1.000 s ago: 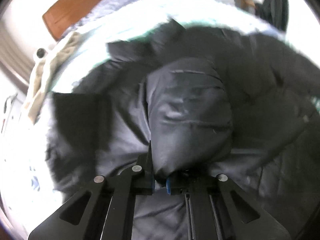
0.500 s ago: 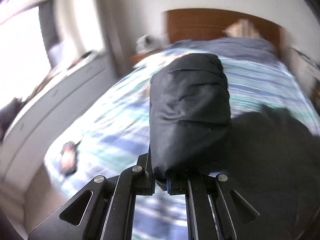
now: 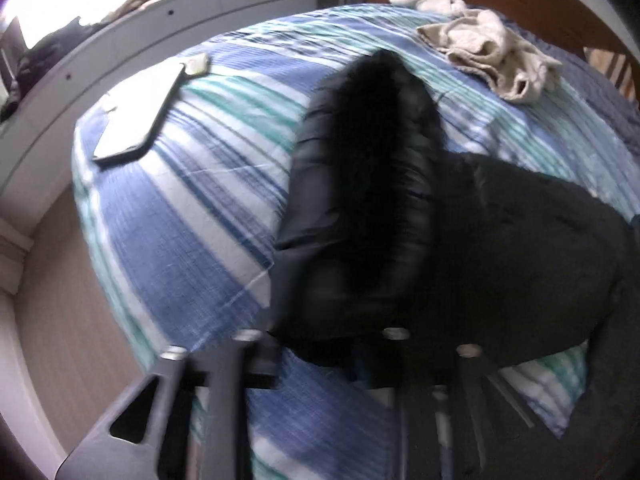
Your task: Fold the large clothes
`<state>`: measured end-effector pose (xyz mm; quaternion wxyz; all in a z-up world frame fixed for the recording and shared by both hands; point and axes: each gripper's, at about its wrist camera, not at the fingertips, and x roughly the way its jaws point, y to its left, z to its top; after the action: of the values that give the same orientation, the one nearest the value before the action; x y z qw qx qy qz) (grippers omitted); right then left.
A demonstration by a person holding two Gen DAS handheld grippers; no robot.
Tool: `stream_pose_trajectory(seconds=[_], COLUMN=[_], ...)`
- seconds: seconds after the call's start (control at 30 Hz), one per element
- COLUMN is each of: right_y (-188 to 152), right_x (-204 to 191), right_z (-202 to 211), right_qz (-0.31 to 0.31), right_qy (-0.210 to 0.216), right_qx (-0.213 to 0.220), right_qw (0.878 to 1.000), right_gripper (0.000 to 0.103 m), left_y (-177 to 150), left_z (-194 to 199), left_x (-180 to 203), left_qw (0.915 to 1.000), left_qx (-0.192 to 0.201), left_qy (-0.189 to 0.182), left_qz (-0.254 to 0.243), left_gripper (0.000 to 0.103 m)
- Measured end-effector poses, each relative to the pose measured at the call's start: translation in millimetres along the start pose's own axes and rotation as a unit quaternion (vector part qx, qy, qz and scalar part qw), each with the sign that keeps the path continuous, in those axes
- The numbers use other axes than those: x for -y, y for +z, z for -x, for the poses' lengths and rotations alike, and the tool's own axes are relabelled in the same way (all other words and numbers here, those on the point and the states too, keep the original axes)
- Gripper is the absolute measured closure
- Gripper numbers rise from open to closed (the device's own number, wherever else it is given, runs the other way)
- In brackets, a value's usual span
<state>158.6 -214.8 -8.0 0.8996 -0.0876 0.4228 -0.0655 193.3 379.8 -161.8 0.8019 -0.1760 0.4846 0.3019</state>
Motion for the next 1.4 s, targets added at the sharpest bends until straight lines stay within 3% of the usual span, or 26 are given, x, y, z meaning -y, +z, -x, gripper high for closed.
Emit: stream_pose_trajectory(seconds=[0.03, 0.07, 0.2, 0.27, 0.37, 0.47, 0.53, 0.67, 0.8, 0.83, 0.87, 0.9, 0.93, 0.97, 1.07, 1.23, 1.33, 1.4], right_y=[-3.2, -6.8, -22.0, -29.9, -46.4, -63.1, -72.3, -93.5, -107.7, -108.6, -109.7, -109.0, -108.6, -106.2, -101.5, -105.5, -109.6, -107.0], right_x=[1.1, 3.6, 14.5, 24.0, 53.1, 80.4, 93.3, 109.4, 102.5, 99.3, 96.0, 93.3, 92.8, 91.8, 88.9, 94.2, 90.9, 82.5], right_z=[-2.5, -5.5, -25.3, -35.7, -49.9, -60.5, -68.8, -90.3, -119.5, -122.0, -126.8, -128.0, -127.9, -126.4, -117.8, -99.9, -110.2, -113.5], right_qz=[-0.005, -0.011, -0.047, -0.07, -0.113, -0.137, -0.151, -0.186, -0.204, -0.204, -0.202, -0.2, -0.198, -0.193, -0.172, -0.158, -0.159, -0.145], right_qy=[0.002, 0.006, 0.049, 0.075, 0.086, 0.076, 0.081, 0.133, 0.21, 0.217, 0.224, 0.225, 0.224, 0.22, 0.214, 0.192, 0.182, 0.164], right_qx=[-0.005, -0.011, -0.047, -0.062, -0.074, -0.077, -0.087, -0.107, -0.13, -0.132, -0.135, -0.136, -0.137, -0.138, -0.135, -0.138, -0.14, -0.136], right_qw=[1.0, 1.0, 0.997, 0.993, 0.987, 0.985, 0.981, 0.968, 0.947, 0.946, 0.944, 0.944, 0.944, 0.946, 0.952, 0.959, 0.96, 0.966], right_gripper=[0.036, 0.036, 0.034, 0.025, 0.025, 0.023, 0.023, 0.023, 0.023, 0.023, 0.027, 0.038, 0.062, 0.066, 0.082, 0.084, 0.083, 0.075], left_y=[-3.3, -5.5, -25.7, -34.6, -60.6, -93.3, -125.0, -174.6, -198.4, -198.4, -197.7, -197.0, -198.4, -198.8, -204.2, -226.1, -226.5, -223.3], left_z=[5.0, 8.5, 39.5, 55.5, 86.0, 109.6, 120.5, 119.9, 101.0, 96.7, 94.6, 93.4, 93.4, 93.9, 106.0, 122.2, 112.4, 114.8], left_x=[-0.7, -6.9, -34.3, -37.4, -14.8, 21.5, 54.8, 107.8, 135.3, 137.2, 138.0, 138.3, 138.8, 139.1, 140.2, 134.8, 143.8, 146.6], left_qw=[0.9999, 0.9996, 0.9998, 0.9993, 0.9924, 0.9736, 0.9529, 0.9208, 0.9147, 0.9164, 0.9175, 0.9151, 0.9114, 0.9107, 0.9071, 0.903, 0.907, 0.9124], left_qx=[0.005, 0.012, 0.019, 0.022, 0.015, -0.001, -0.022, -0.052, -0.072, -0.077, -0.079, -0.085, -0.094, -0.098, -0.087, -0.078, -0.074, -0.069], left_qy=[0.015, 0.024, 0.003, -0.023, -0.102, -0.179, -0.224, -0.252, -0.239, -0.242, -0.246, -0.26, -0.272, -0.276, -0.278, -0.272, -0.261, -0.252], left_qz=[-0.005, -0.008, -0.01, -0.018, -0.067, -0.142, -0.203, -0.293, -0.318, -0.309, -0.302, -0.296, -0.294, -0.291, -0.303, -0.323, -0.322, -0.315], left_gripper=[0.038, 0.029, 0.028, 0.026, 0.015, 0.009, 0.007, 0.007, 0.007, 0.008, 0.017, 0.028, 0.048, 0.06, 0.075, 0.077, 0.069, 0.061])
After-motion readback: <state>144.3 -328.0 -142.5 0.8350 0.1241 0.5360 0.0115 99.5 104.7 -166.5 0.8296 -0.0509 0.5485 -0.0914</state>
